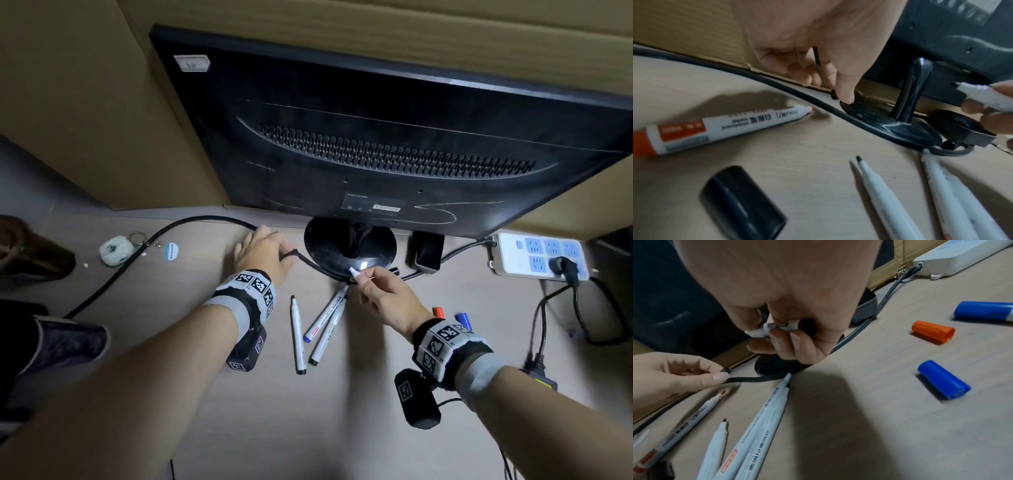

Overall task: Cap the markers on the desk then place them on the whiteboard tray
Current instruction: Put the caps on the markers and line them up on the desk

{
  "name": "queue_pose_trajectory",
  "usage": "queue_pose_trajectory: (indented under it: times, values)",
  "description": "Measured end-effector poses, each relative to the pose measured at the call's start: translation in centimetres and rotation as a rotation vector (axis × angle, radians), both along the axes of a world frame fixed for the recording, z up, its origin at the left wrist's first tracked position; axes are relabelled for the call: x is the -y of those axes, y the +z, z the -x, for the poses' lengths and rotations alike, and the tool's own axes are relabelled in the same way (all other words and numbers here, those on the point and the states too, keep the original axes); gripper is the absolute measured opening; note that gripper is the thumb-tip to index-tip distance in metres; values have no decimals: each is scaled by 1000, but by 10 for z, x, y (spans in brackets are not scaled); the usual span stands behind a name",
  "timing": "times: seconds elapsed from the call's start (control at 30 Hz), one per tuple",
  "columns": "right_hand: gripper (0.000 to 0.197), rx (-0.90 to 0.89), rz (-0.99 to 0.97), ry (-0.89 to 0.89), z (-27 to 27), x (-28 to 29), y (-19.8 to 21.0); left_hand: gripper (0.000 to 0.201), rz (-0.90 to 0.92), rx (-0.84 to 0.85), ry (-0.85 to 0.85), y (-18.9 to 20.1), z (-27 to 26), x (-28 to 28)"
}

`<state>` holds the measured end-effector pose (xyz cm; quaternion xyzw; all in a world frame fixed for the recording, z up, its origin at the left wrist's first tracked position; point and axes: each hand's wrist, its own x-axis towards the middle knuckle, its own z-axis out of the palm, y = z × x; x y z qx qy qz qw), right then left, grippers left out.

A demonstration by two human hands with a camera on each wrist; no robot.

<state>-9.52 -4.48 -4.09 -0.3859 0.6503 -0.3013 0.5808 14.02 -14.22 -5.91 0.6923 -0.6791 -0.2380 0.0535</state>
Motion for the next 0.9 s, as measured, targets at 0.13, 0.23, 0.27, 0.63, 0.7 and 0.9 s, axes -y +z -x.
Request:
queue_pose_trajectory:
  times: [0.13, 0.23, 0.27, 0.63, 0.7, 0.9]
  values:
    - [5, -43, 63, 75, 1, -1, 15, 13, -188, -288, -47, 24, 1, -18]
    - [10, -15, 119, 112, 5, -8, 30, 15, -255, -402, -137, 39, 5, -36]
    - [11, -16, 134, 131, 8, -10, 35, 16, -250, -416, -163, 42, 7, -41]
    - [10, -51, 229, 271, 40, -40, 68, 19, -160, -541, -242, 73, 38, -93]
    - [11, -43, 234, 272, 46, -46, 72, 20, -148, -561, -251, 80, 46, -102]
    - [12, -48, 244, 315, 64, -63, 83, 21, -203, -557, -246, 94, 66, -122]
